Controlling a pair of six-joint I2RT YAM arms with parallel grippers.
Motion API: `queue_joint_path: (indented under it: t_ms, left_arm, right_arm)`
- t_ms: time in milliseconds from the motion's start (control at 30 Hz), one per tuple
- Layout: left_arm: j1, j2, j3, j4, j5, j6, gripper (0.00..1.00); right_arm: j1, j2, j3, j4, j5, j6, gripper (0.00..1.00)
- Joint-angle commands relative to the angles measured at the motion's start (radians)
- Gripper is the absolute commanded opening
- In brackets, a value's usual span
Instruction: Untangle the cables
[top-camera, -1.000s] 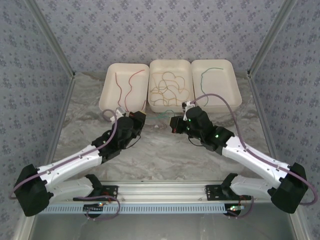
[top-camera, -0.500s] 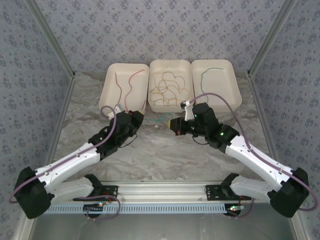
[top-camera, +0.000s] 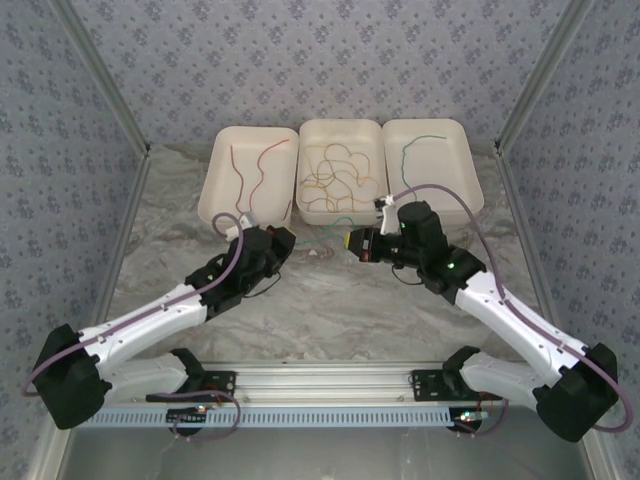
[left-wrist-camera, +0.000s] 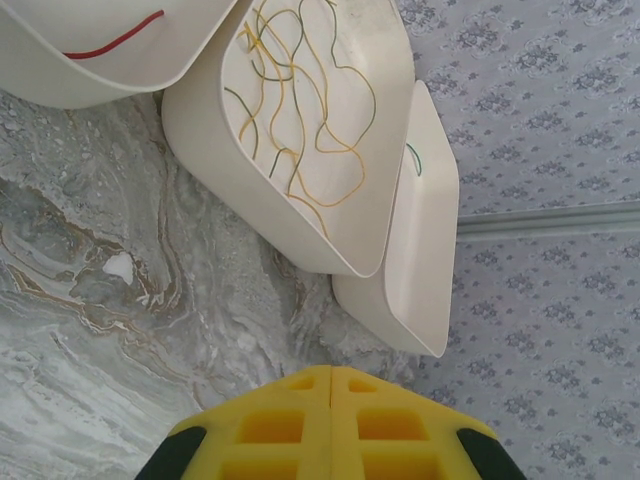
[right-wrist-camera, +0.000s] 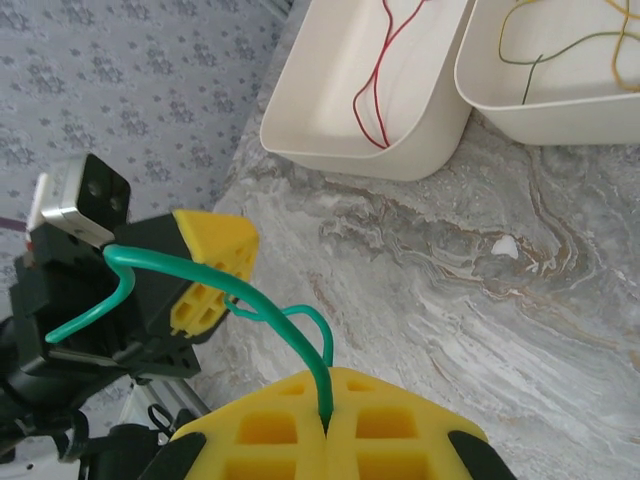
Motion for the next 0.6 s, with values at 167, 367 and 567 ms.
queue_joint_path:
  t_ms: [167,367,567]
  left_arm:
    - [0.002,-0.013,-0.066,-0.048,-0.063,-0.001,0.00]
    - [0.000,-0.033,-0.095,-0.064,-0.072,-0.001,0.00]
    - [-0.052,-0.036,-0.156,-0.015,-0.061,0.024,0.00]
  right_arm:
    - [-0.044,-0.056,0.019,0.044,-0.013,0.034,0.05]
    - [-0.064,-0.119,-0.007,0.050,0.085,0.048,0.00]
    - [-0.113,-0.184,-0.043,0.175,0.186,0.106,0.00]
